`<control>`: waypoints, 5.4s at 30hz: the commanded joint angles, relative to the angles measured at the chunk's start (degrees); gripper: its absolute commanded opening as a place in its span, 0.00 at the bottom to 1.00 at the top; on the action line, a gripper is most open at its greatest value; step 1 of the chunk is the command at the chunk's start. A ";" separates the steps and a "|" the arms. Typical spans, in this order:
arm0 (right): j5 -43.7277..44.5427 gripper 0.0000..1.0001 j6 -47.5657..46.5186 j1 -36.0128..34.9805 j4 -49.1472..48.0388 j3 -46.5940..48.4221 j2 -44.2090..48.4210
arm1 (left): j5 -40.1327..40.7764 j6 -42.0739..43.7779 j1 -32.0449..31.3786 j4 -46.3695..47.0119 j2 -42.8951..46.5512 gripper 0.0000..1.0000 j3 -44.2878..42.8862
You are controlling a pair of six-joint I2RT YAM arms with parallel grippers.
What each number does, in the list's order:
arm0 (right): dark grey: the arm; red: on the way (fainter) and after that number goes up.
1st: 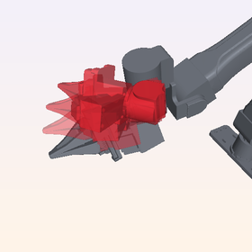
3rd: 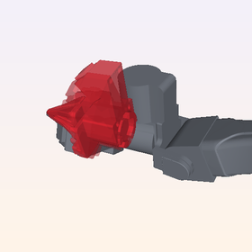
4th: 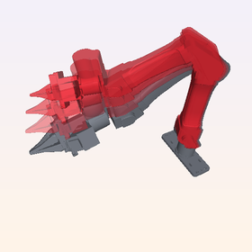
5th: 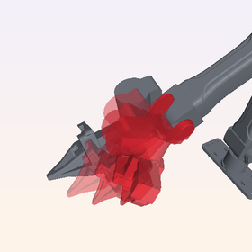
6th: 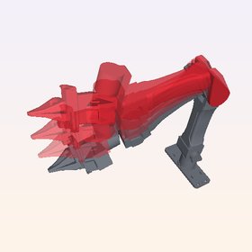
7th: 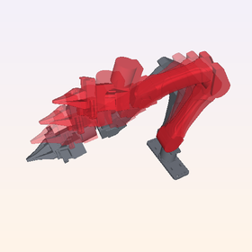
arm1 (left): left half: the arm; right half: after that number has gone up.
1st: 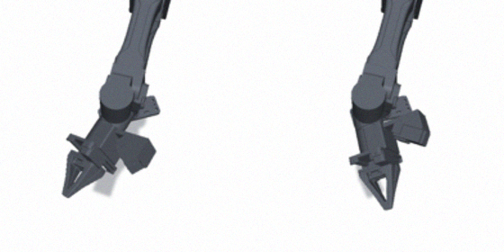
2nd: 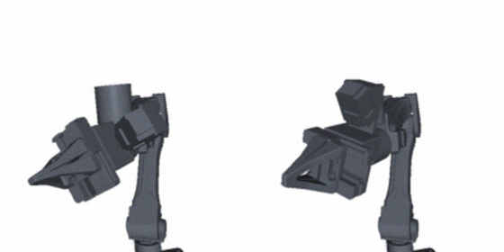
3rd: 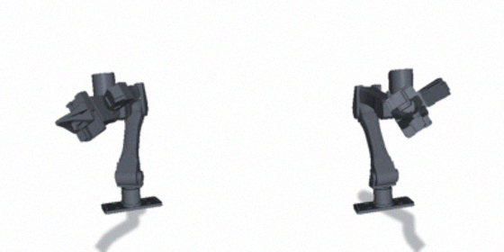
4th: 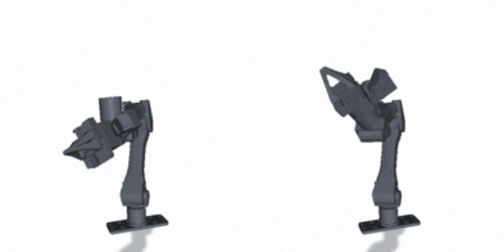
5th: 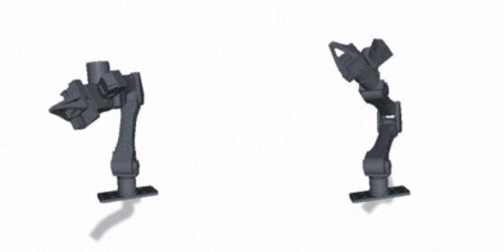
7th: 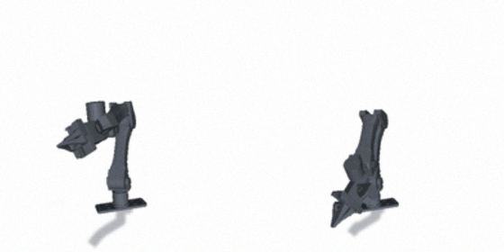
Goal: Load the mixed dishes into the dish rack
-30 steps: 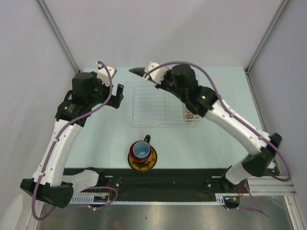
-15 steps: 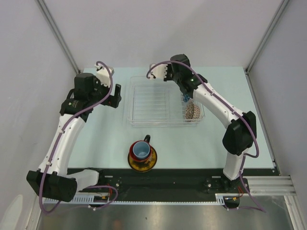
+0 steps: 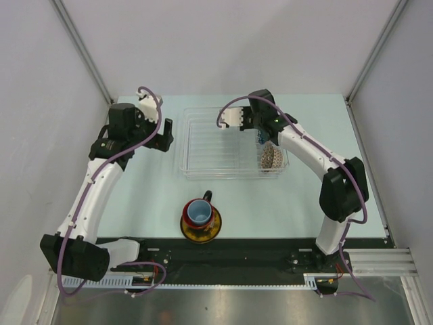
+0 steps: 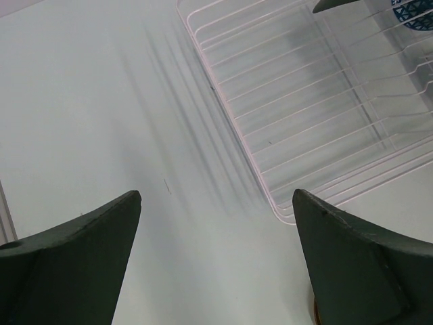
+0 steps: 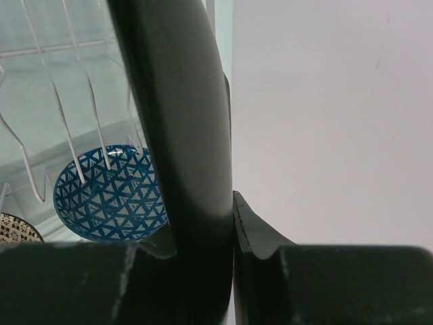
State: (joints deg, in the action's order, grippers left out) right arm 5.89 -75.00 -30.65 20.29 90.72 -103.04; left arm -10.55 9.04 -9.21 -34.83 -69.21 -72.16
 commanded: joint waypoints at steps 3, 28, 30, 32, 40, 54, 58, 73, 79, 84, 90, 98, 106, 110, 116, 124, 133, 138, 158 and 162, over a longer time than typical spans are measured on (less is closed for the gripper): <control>-0.79 0.00 -2.17 1.03 -13.44 -0.10 5.14 | -0.88 -1.39 0.51 2.48 0.65 1.00 0.88; -5.10 0.00 -2.69 0.77 -17.13 2.45 -1.72 | -1.14 -1.48 0.60 4.51 0.13 1.00 3.52; -5.36 0.00 -2.69 1.12 -17.57 2.36 -2.25 | -1.14 -1.39 0.69 4.68 0.04 1.00 3.52; -5.36 0.00 -2.78 1.82 -18.10 2.53 -2.77 | -1.14 -1.30 0.69 4.86 -0.05 1.00 3.78; -6.86 0.00 -4.27 2.62 -19.68 3.41 -5.50 | -1.32 -1.39 0.86 5.03 -0.49 1.00 3.87; -8.44 0.00 -9.10 0.86 -22.66 5.26 -6.82 | -2.20 -1.83 1.13 5.74 0.04 1.00 5.27; -8.09 0.00 -11.13 1.12 -22.32 7.10 -8.31 | -2.02 -1.66 1.21 5.74 0.22 1.00 5.45; -9.40 0.00 -18.95 7.18 -24.51 2.36 -6.12 | -2.81 -1.65 1.65 5.56 -0.40 1.00 6.07; -11.25 0.00 -16.77 7.63 -23.46 0.34 -6.29 | -3.25 -2.09 1.65 5.74 -0.40 1.00 5.89; -11.43 0.00 -13.68 7.19 -23.72 -0.01 -8.31 | -3.43 -1.92 1.65 5.30 0.39 1.00 6.07; -10.29 0.10 -9.47 6.49 -22.76 -0.28 -9.19 | -3.60 -1.83 1.83 5.65 0.74 1.00 6.77; -7.39 0.33 -6.30 5.17 -20.56 -2.82 -7.79 | -4.13 -2.27 1.83 5.56 1.45 1.00 6.33; -3.79 0.66 -0.32 3.32 -15.21 -3.35 -3.75 | -3.96 -2.27 1.83 4.68 3.03 1.00 5.98; -2.03 1.00 1.61 2.36 -11.25 -4.49 -0.41 | -3.96 -2.62 1.92 4.16 3.91 1.00 5.54; 4.02 1.00 7.93 -1.68 -4.30 -5.90 5.74 | -3.96 -2.45 1.83 3.10 5.22 1.00 5.19; 17.11 1.00 27.95 -7.84 0.45 -6.08 13.39 | -5.18 -2.53 1.83 5.64 2.52 1.00 8.17; 25.71 1.00 67.24 6.71 5.53 -6.08 11.90 | -4.75 -3.94 0.78 8.81 -14.27 0.99 1.59; 13.46 1.00 80.97 17.54 9.50 -8.18 12.08 | -3.43 -4.12 -1.24 9.25 -19.29 0.98 -1.84; 4.83 1.00 89.42 18.70 8.71 -25.67 16.91 | 1.84 0.89 -6.52 12.42 -21.23 0.99 7.56; 5.36 1.00 89.94 18.61 8.53 -28.83 17.96 | 2.90 2.21 -6.52 13.12 -20.26 0.99 9.49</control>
State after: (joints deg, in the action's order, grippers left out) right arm 11.05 13.39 -11.68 28.73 64.14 -88.12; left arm -9.47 8.21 -15.42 -22.50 -90.87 -64.36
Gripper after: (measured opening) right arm 0.995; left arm 0.987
